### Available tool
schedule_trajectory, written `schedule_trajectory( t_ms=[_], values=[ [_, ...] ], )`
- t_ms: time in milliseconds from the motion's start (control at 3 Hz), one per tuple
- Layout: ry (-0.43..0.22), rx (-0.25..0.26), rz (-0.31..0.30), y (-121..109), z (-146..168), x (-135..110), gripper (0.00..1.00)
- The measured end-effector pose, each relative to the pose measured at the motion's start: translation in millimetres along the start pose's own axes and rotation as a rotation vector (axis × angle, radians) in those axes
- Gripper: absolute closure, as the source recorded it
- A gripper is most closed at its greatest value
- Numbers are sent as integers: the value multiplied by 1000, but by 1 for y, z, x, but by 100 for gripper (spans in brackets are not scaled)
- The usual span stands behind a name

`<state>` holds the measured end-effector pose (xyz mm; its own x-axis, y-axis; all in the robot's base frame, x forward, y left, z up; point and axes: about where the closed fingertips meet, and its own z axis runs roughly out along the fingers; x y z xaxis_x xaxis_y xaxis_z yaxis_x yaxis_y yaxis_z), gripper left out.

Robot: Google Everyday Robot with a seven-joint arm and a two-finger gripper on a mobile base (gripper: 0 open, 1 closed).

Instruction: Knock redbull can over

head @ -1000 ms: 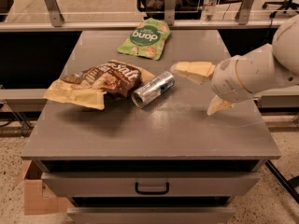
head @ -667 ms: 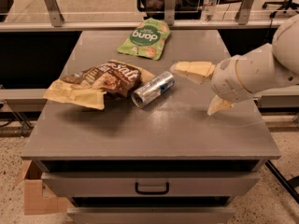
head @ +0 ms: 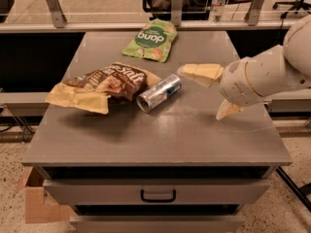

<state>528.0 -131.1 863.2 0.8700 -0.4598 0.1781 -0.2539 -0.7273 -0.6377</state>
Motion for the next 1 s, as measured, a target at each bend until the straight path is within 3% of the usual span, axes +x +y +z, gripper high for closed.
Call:
schedule_trajectory(
  t_ms=[1000],
  values=[
    [0, 1, 0, 0, 0, 0, 0]
  ],
)
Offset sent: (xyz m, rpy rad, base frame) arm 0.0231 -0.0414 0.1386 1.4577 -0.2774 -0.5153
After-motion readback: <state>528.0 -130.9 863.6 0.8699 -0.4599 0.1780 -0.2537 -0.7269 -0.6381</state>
